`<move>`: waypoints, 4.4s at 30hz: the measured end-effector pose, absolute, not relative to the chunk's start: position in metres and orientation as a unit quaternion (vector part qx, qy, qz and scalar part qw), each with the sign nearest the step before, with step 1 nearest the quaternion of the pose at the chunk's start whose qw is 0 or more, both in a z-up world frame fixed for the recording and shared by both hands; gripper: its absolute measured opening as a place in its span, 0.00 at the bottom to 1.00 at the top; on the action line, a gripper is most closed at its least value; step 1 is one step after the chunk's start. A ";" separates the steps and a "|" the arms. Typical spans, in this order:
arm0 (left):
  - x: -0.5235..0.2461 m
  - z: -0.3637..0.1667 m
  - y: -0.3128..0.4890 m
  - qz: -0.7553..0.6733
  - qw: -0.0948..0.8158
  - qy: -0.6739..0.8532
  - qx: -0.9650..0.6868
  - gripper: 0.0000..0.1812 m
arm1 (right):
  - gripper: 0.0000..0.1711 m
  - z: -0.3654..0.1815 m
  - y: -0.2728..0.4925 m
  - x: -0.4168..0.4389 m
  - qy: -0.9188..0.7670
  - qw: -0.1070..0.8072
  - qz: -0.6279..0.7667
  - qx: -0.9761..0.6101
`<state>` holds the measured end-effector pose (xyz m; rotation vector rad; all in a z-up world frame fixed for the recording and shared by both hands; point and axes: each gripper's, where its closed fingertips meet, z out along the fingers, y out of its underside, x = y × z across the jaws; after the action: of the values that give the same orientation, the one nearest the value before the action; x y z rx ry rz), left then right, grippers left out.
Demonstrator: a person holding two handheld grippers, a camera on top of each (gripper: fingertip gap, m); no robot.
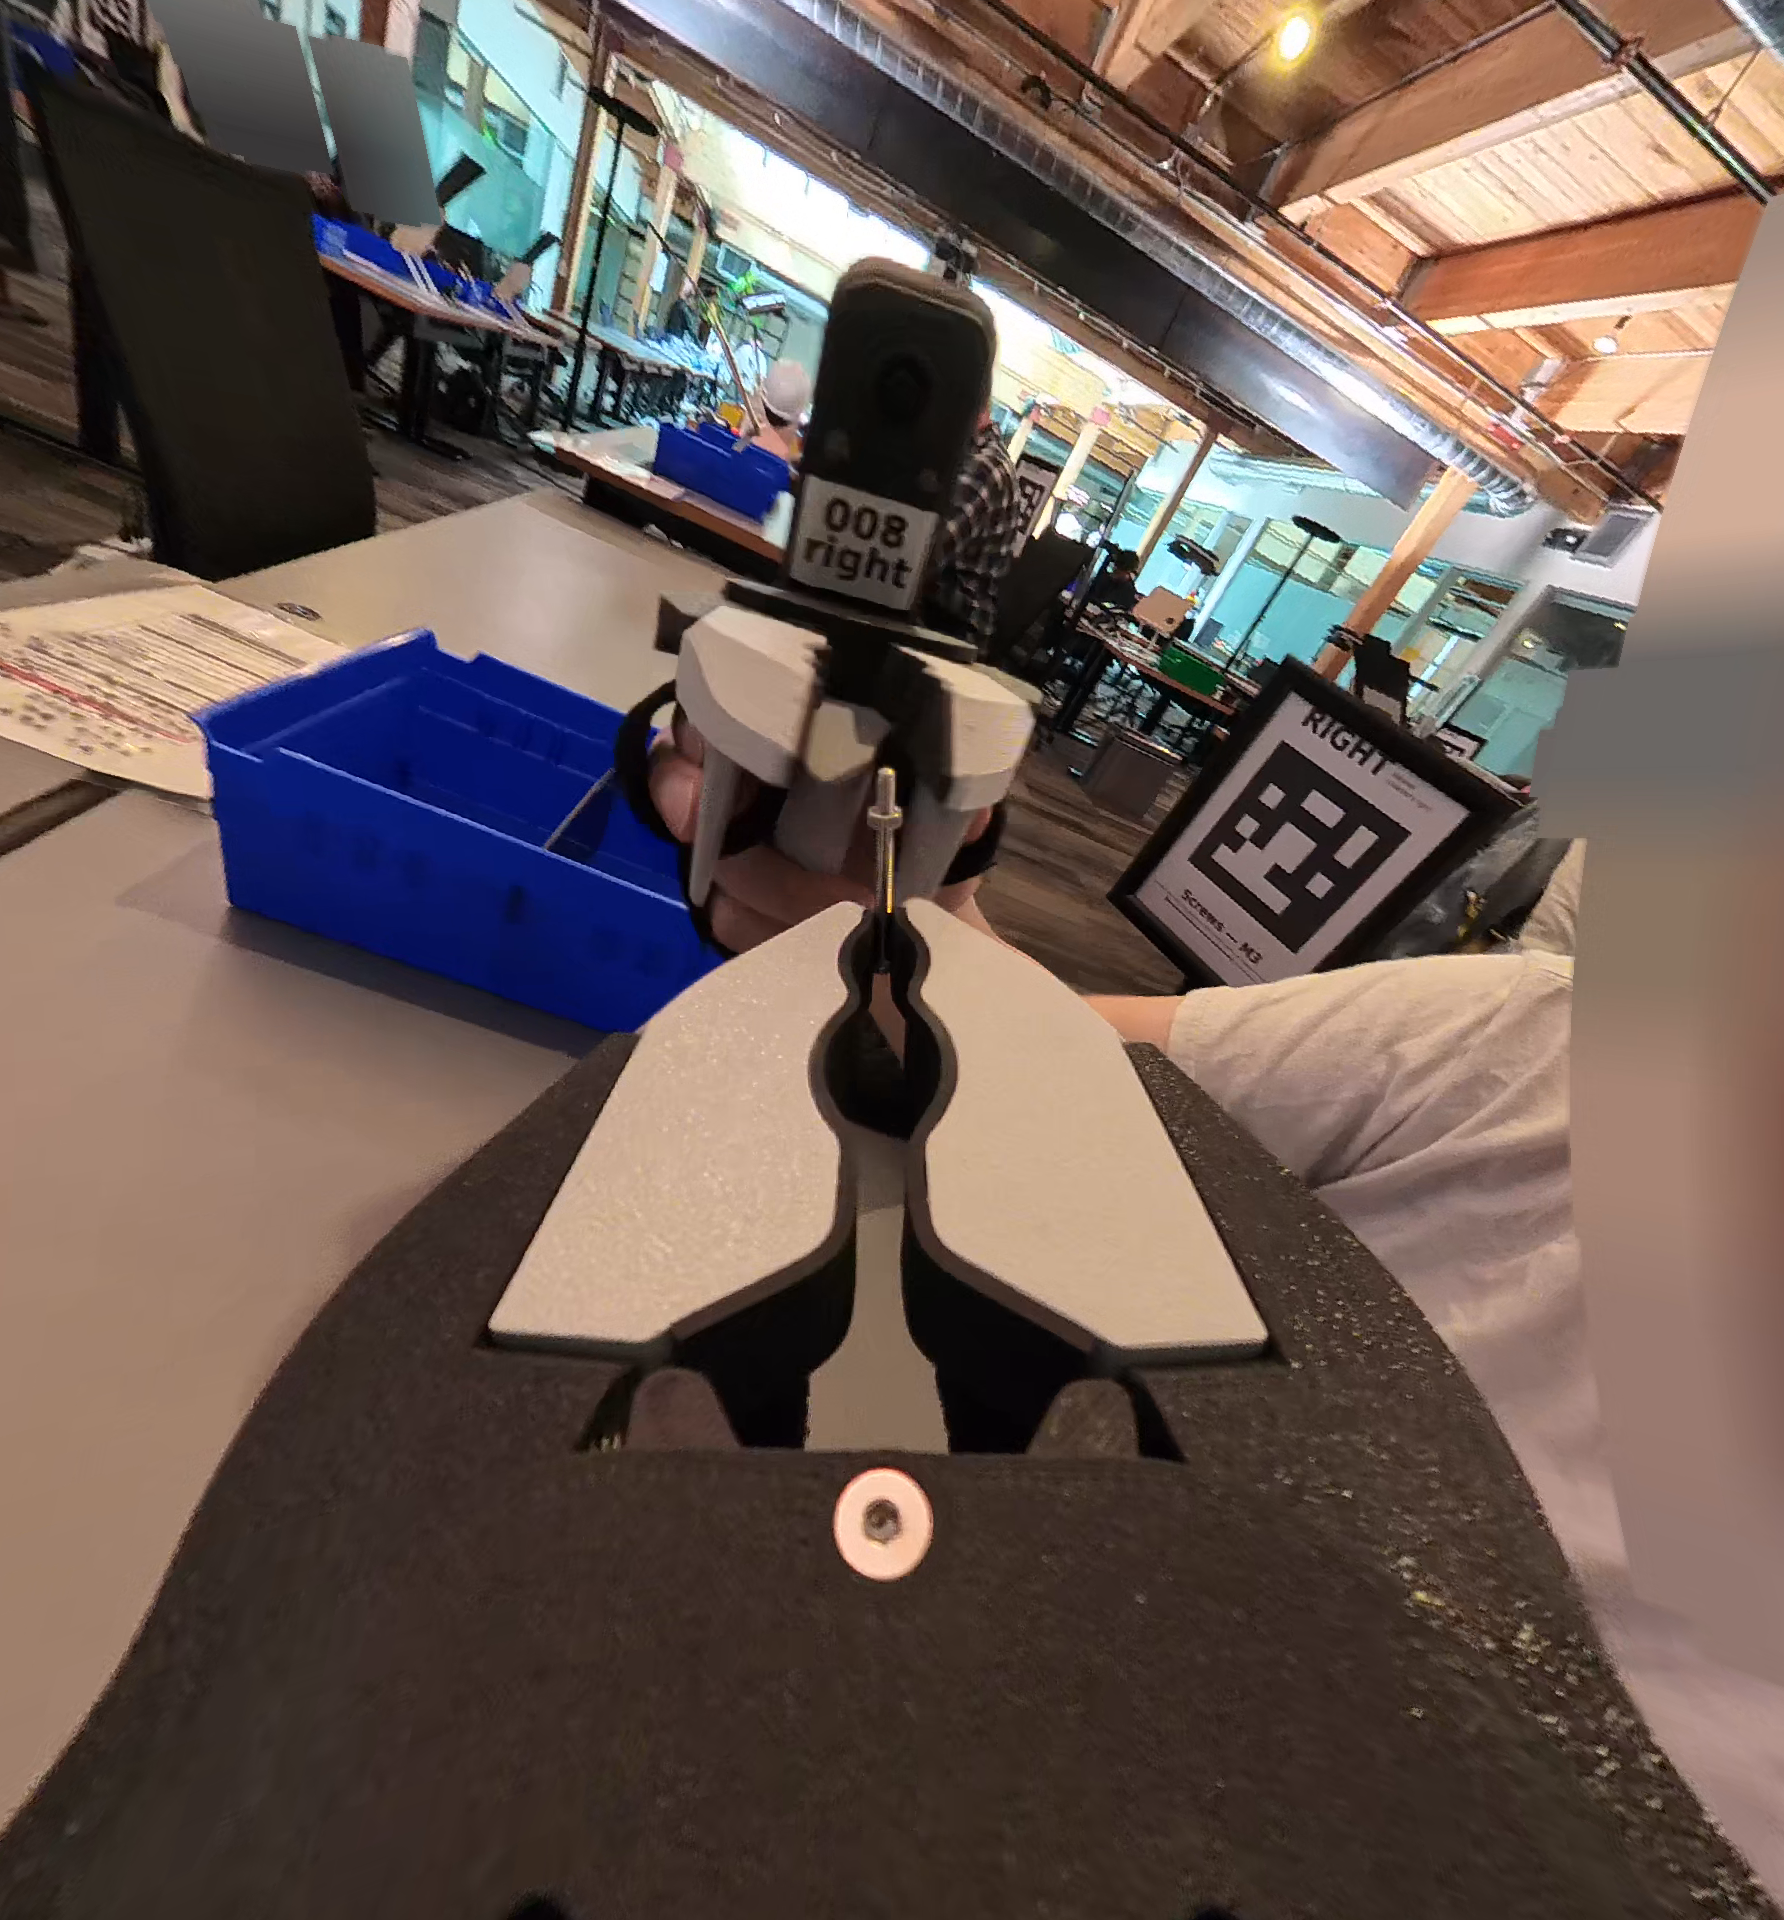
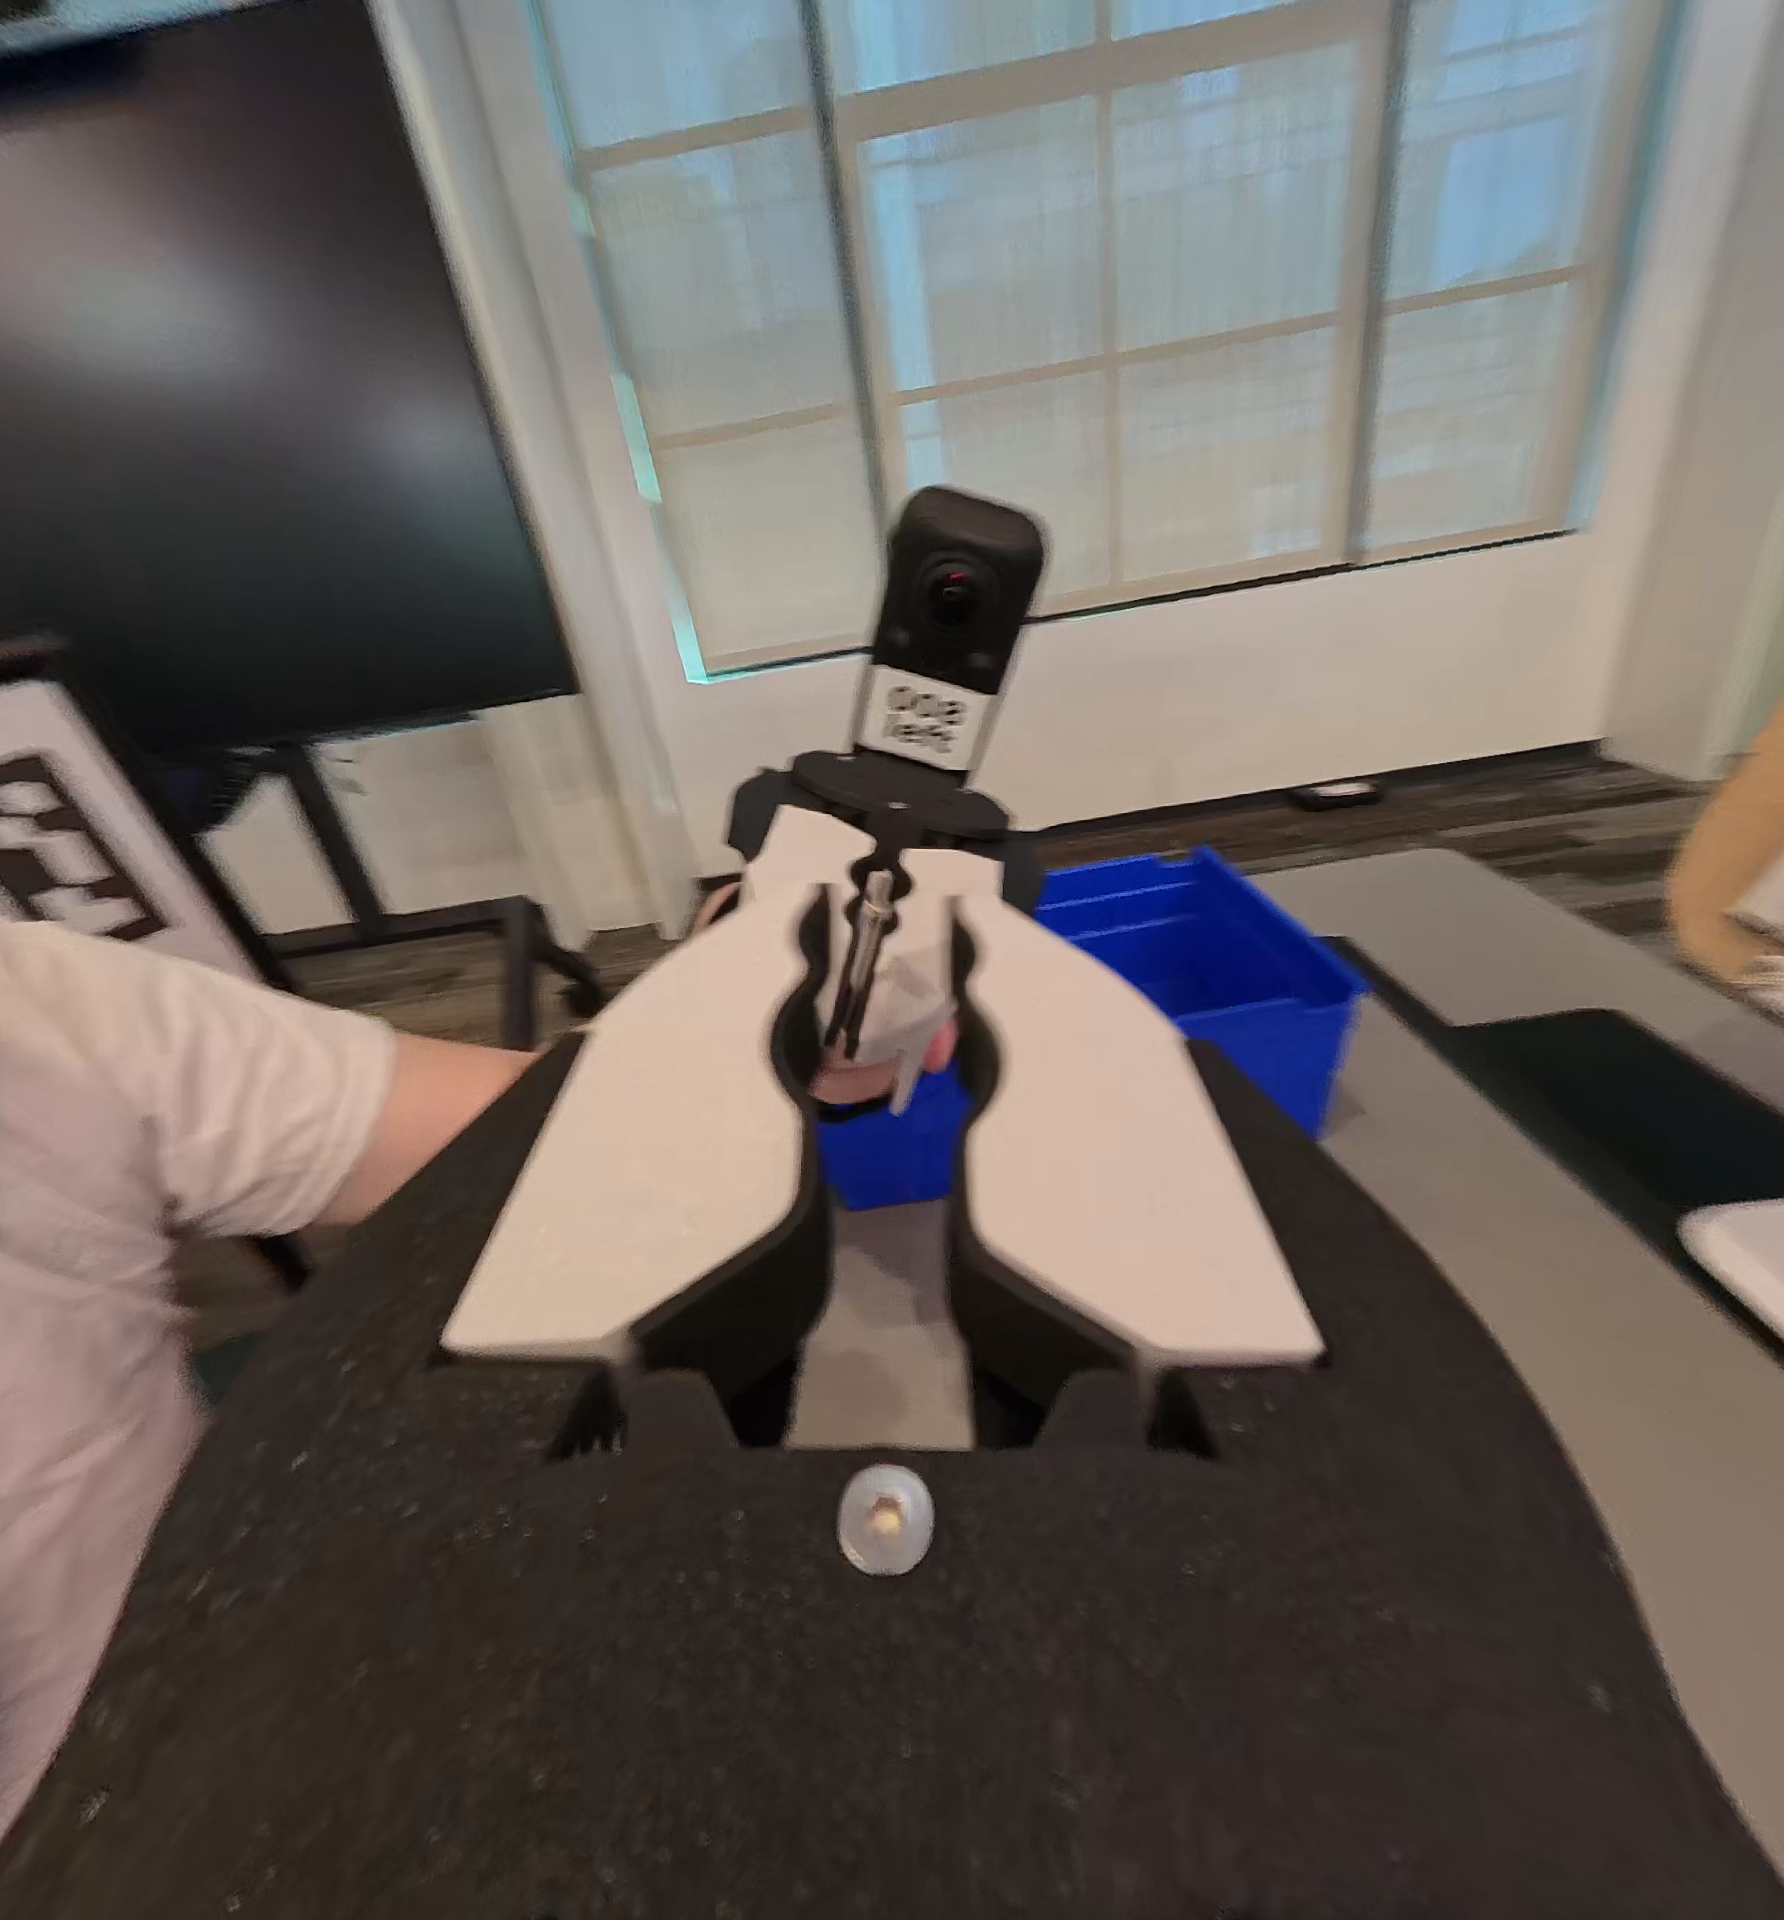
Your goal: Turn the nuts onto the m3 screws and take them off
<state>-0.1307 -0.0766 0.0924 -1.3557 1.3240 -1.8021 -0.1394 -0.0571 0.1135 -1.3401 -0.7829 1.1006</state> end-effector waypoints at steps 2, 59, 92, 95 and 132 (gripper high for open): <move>-0.132 0.096 -0.069 -0.649 0.297 0.482 -0.508 0.01 | 0.18 0.121 -0.057 -0.131 -0.332 0.606 0.425 -0.585; -0.129 0.108 -0.092 -0.588 0.378 0.530 -0.481 0.01 | 0.13 0.129 -0.076 -0.147 -0.372 0.619 0.372 -0.583; -0.132 0.114 -0.097 -0.601 0.370 0.527 -0.474 0.01 | 0.11 0.136 -0.067 -0.127 -0.327 0.622 0.421 -0.574; -0.133 0.114 -0.095 -0.598 0.373 0.525 -0.476 0.01 | 0.13 0.140 -0.077 -0.131 -0.343 0.610 0.444 -0.560; -0.133 0.117 -0.100 -0.620 0.355 0.518 -0.469 0.01 | 0.11 0.138 -0.074 -0.129 -0.336 0.606 0.454 -0.560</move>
<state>-0.1333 -0.1003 0.1167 -1.2123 1.3396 -1.6031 -0.1287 -0.0736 0.1379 -1.2953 -0.7759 1.0509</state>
